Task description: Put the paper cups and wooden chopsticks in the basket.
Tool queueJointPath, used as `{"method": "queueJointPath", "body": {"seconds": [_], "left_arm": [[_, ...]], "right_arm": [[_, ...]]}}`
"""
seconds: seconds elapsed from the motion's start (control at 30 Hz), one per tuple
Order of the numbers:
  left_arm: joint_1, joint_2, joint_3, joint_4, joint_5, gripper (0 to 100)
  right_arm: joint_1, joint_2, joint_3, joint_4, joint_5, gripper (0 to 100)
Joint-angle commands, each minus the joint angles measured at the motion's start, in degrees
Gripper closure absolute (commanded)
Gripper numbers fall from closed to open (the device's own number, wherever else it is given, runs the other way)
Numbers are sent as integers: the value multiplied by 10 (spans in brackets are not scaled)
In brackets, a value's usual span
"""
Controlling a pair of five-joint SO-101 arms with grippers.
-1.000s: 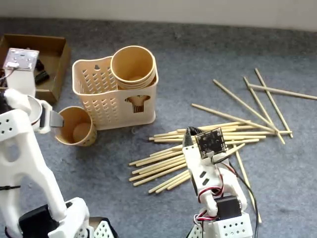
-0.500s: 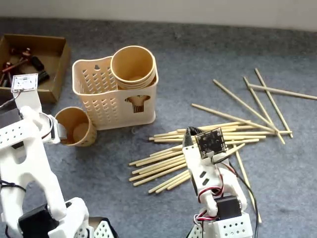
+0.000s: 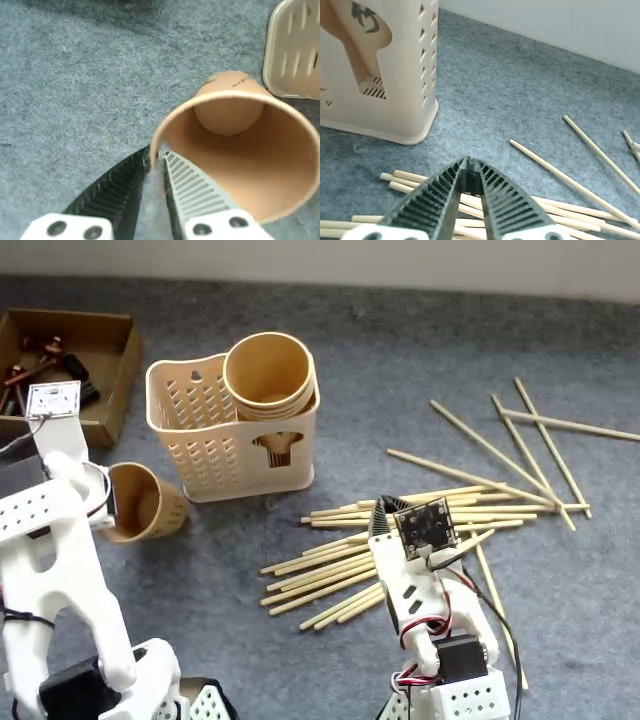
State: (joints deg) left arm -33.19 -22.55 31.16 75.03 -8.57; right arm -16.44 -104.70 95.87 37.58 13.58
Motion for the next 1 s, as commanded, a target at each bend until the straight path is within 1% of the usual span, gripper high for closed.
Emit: {"method": "queueJointPath", "body": {"seconds": [0.0,0.3,0.43,0.67,0.83,0.97], "left_arm": [[10,-15,-65,65,1,995],[10,-15,-175,193,3,995],[10,-15,-235,242,29,995],[10,-22,-321,251,61,995],[16,-109,-361,250,94,995],[67,-182,-407,246,119,995]], "right_arm": [[-4,-2,84,3,6,988],[-4,-2,84,3,6,988],[-4,-2,84,3,6,988],[-4,-2,84,3,6,988],[-3,-2,84,3,6,988],[-3,-2,84,3,6,988]]}}
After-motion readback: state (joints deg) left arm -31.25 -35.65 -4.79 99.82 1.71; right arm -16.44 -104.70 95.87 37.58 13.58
